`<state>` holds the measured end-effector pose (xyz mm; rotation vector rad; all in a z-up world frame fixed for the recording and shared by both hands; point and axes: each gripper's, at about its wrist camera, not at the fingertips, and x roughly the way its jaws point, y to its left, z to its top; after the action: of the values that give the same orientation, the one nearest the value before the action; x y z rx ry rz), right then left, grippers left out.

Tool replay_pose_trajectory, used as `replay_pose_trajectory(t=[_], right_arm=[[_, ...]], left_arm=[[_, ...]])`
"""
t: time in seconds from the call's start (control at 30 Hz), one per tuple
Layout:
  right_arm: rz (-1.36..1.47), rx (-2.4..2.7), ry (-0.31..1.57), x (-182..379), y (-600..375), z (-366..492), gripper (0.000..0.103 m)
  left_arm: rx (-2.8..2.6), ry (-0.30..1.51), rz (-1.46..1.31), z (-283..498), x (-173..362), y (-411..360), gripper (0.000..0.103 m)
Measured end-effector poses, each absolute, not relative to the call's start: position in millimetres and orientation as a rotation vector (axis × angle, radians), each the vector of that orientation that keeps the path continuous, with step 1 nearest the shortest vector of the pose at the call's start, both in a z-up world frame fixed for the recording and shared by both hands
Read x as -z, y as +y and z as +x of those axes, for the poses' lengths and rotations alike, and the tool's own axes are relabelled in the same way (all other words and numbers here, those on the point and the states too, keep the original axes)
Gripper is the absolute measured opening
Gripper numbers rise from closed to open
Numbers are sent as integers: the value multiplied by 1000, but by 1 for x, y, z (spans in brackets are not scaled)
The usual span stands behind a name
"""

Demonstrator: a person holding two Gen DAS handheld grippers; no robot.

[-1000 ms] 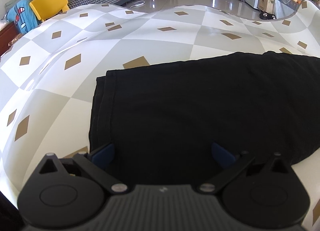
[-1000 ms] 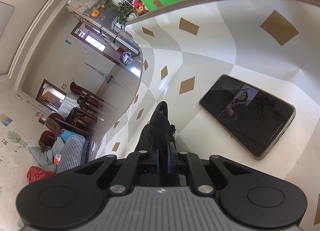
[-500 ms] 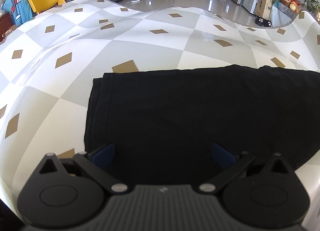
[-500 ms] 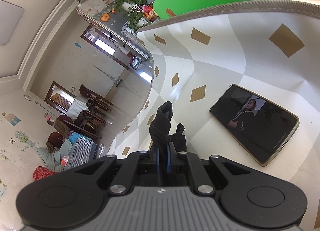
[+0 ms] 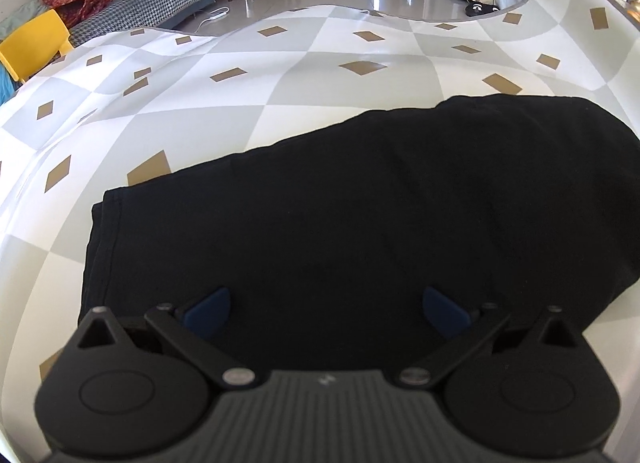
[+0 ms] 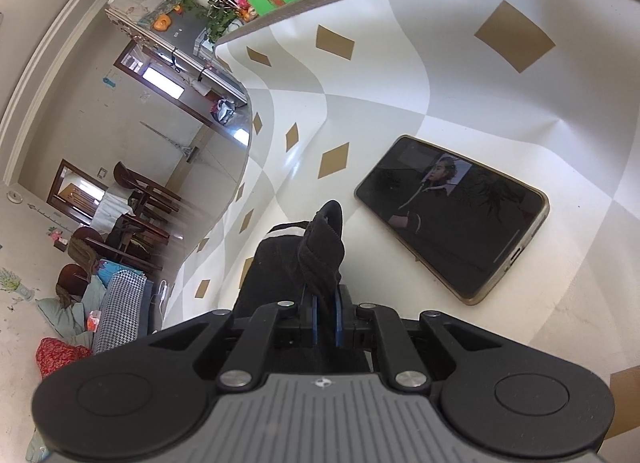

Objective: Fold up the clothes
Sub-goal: 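Lift the grasped striped garment up off the mat with the right tool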

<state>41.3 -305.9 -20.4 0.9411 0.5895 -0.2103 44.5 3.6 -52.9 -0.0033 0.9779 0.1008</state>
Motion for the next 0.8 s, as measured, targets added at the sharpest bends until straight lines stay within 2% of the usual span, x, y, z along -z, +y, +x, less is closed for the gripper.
replay_pose_trajectory(t=[0.1, 0.33, 0.47, 0.8], right_arm=[[946, 241, 603, 26, -307, 40, 13], [919, 315, 630, 36, -307, 38, 30], [915, 320, 613, 36, -308, 36, 33], [854, 280, 581, 39, -297, 48, 34]], left_arm=[[-99, 967, -11, 42, 54, 4, 103], [-95, 960, -21, 41, 55, 6, 103], [-92, 956, -26, 40, 56, 7, 103], [-87, 949, -31, 39, 56, 7, 103]])
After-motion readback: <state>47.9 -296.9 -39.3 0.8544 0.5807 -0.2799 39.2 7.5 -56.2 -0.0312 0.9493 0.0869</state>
